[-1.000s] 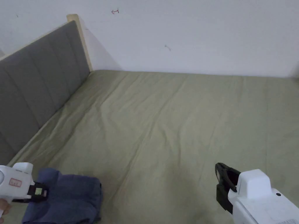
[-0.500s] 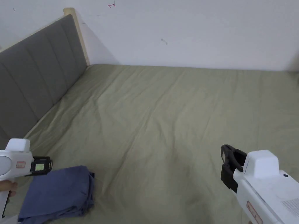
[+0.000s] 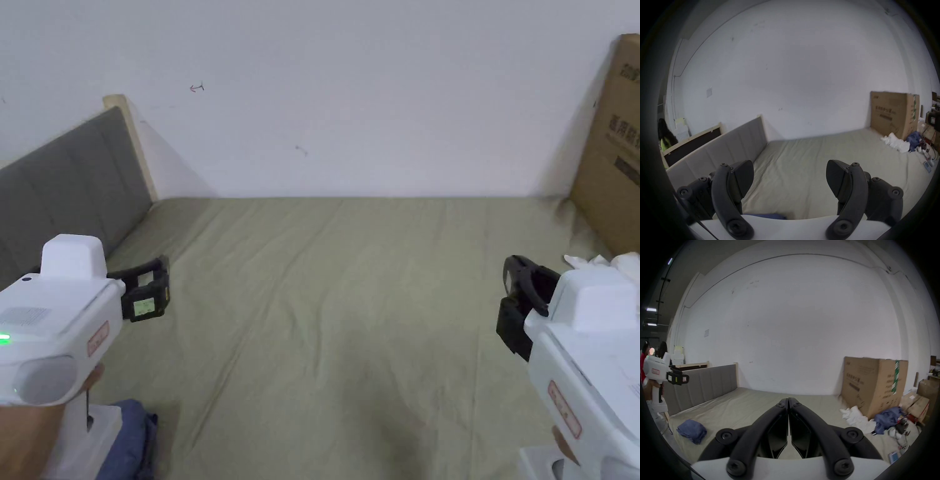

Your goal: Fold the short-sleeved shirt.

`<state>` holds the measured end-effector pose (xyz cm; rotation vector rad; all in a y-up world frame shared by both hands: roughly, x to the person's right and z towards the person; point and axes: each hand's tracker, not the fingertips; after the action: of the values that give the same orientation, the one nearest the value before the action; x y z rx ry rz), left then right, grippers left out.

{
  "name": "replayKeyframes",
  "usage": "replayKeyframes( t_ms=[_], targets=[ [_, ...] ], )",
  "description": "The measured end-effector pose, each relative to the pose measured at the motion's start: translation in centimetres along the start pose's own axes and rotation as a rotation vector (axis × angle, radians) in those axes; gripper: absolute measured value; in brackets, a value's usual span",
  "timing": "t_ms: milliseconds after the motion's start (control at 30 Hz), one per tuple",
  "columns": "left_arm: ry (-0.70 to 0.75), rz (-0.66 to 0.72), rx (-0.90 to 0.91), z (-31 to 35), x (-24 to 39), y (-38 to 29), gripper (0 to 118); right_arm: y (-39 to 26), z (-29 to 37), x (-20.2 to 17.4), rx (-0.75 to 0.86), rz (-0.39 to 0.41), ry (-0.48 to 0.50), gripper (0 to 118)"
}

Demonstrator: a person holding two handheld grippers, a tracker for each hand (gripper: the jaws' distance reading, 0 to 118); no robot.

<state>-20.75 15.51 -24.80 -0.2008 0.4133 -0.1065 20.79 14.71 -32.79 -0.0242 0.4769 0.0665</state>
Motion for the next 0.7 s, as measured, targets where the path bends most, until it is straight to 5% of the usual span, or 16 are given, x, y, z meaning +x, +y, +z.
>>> replayKeyframes(
  t_ms=[400,533,667,700],
  targets=[
    [-0.041,0.085,0.241,4.4,10.3,-0.4,89,1.1,4.8,5.3,0.039,-0.004,-0.114,0],
    [-0.04,0.048,0.309,6.1,12.8,-1.3,62,0.4,5.7,6.0,0.041,-0.006,-0.14,0],
    [-0.079,0.047,0.343,7.4,14.7,-1.6,4,0.1,6.4,6.1,0.041,-0.012,-0.159,0],
    [-0.096,0.043,0.332,7.5,15.3,-1.5,2,0.0,6.5,6.2,0.04,-0.015,-0.162,0]
  ],
)
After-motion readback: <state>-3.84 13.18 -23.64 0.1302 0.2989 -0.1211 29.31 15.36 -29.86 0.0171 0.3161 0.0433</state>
